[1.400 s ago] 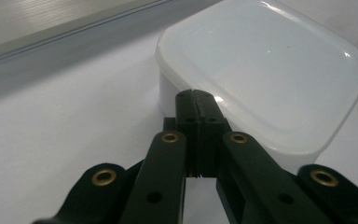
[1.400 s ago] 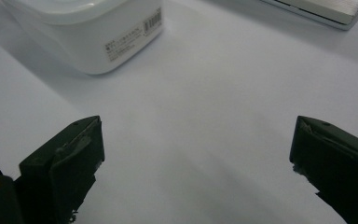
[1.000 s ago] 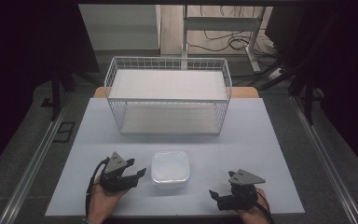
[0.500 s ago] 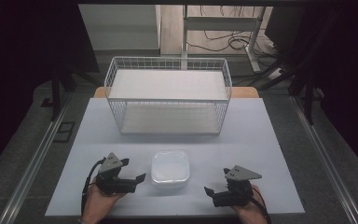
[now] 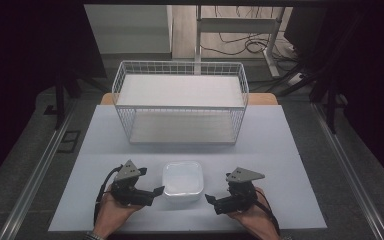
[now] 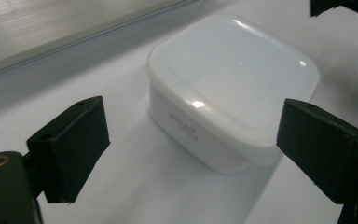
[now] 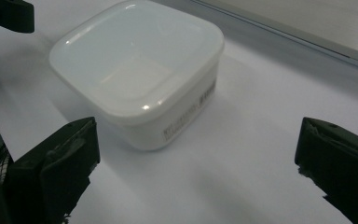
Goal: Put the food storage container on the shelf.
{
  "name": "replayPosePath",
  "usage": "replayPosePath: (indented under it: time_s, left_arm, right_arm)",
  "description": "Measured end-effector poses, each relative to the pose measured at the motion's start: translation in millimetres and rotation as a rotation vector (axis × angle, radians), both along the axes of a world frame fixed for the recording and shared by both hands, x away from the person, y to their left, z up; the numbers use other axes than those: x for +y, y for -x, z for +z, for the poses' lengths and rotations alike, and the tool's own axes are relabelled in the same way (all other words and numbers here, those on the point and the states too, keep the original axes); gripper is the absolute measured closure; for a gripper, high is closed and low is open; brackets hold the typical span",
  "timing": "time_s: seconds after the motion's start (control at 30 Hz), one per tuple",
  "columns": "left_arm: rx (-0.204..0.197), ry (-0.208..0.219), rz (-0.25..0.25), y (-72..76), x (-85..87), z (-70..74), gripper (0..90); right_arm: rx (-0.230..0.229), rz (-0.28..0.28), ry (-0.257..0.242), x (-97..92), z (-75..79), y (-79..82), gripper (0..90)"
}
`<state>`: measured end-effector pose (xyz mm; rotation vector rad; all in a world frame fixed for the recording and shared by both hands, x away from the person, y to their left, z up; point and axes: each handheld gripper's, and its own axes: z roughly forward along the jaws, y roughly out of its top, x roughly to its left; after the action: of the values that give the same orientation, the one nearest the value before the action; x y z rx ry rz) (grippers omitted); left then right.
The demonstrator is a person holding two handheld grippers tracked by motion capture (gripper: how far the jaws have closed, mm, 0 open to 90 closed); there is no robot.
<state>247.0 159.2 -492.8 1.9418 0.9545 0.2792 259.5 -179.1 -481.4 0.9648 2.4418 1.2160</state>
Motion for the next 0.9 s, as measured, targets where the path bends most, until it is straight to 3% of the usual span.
replayPosePath:
  time_s: [0.27,0.4,0.53,0.57,0.67,0.7,0.73,0.77,0.9]
  left_arm:
    - [0.000,-0.001,-0.018,-18.8,-12.2,4.9,9.0]
    - [0.019,-0.004,-0.019,-25.2,-17.3,-3.5,8.7]
    - [0.062,-0.006,-0.040,-29.1,-22.3,-15.5,6.7]
    - [0.085,0.029,-0.052,-31.1,-23.0,-19.1,6.5]
    - [0.101,0.049,-0.053,-32.4,-22.7,-20.7,6.6]
    - [0.133,0.074,-0.072,-33.8,-22.5,-22.9,6.8]
    - [0.133,0.074,-0.072,-33.8,-22.5,-22.9,7.5]
    - [0.162,0.112,-0.107,-33.7,-23.8,-25.5,9.9]
    - [0.150,0.092,-0.095,-24.3,-23.3,-21.2,14.7]
  right_arm:
    - [0.024,0.037,-0.006,32.0,8.9,-21.5,4.6]
    - [0.041,0.042,-0.003,42.3,1.9,-32.3,6.0]
    - [0.094,0.050,-0.013,45.1,-8.3,-42.4,5.4]
    - [0.121,0.060,-0.029,46.5,-12.3,-45.5,5.0]
    - [0.158,0.062,-0.048,46.1,-14.0,-48.0,6.1]
    - [0.185,0.072,-0.068,44.9,-15.0,-49.6,9.2]
    - [0.185,0.072,-0.068,44.9,-15.0,-49.6,9.2]
    - [0.225,0.089,-0.095,44.0,-16.6,-50.7,13.6]
    - [0.236,0.099,-0.080,42.6,-13.5,-42.4,18.5]
